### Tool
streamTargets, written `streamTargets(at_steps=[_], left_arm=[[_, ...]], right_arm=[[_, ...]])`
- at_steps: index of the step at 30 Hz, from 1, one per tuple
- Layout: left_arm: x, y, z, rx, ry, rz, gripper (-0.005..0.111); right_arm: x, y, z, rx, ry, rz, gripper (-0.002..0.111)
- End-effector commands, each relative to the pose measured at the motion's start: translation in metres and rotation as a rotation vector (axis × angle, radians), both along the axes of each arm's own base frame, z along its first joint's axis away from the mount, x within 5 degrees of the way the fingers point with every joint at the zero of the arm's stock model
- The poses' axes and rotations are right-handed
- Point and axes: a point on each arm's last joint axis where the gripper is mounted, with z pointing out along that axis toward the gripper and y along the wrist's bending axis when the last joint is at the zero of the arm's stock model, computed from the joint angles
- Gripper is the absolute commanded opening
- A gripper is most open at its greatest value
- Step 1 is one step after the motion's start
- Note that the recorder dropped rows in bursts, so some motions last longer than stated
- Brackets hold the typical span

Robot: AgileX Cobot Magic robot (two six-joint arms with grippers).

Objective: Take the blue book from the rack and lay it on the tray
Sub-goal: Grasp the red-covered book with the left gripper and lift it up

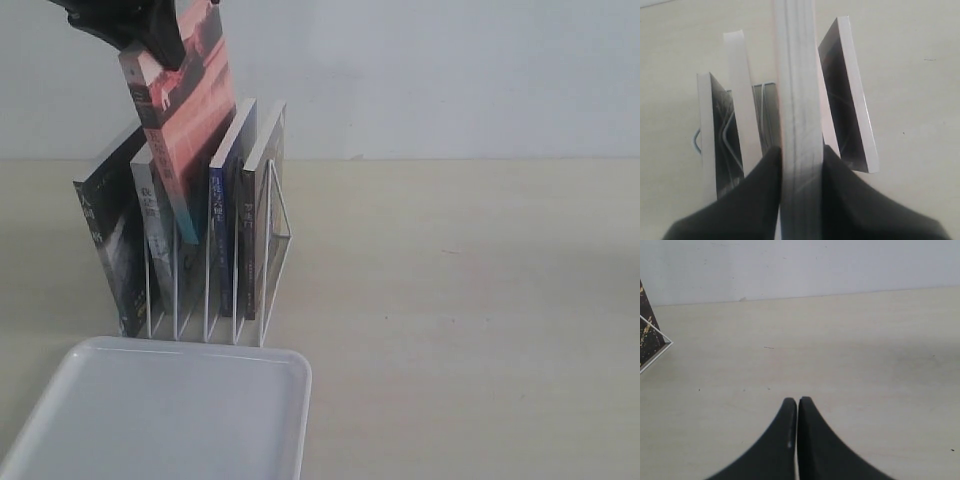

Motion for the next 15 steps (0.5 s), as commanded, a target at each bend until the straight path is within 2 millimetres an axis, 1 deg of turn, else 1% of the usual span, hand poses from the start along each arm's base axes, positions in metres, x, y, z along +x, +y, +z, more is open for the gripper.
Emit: streamTargets(at_steps=[1, 3, 8, 11, 15], left_arm=[[-0.006, -0.002, 0.016, -0.072, -0.05, -0.008, 0.004], [-0.004, -0.003, 0.013, -0.068, -0.042, -0.007, 0.004], [0.011, -0.009, -0.009, -0.034, 0.006, -0.004, 0.004], [0.013, -0.01, -0.014, -0.029, 0.016, -0.004, 0.004], [0.016, -0.005, -0.014, 0.017, -0.008, 0.032, 0.004]], right_arm=[[0.0, 0.0, 0.001, -0.004, -0.01, -0.003, 0.0], [0.0, 0.0, 0.001, -0.004, -0.01, -0.003, 0.0], [0.0, 0.0, 0.001, -0.004, -0.01, -0.003, 0.0], [0.0, -0.001, 0.003, -0.002, -0.032, -0.008, 0.0], [0.0, -0.001, 0.003, -0.002, -0.032, -0.008, 0.0]])
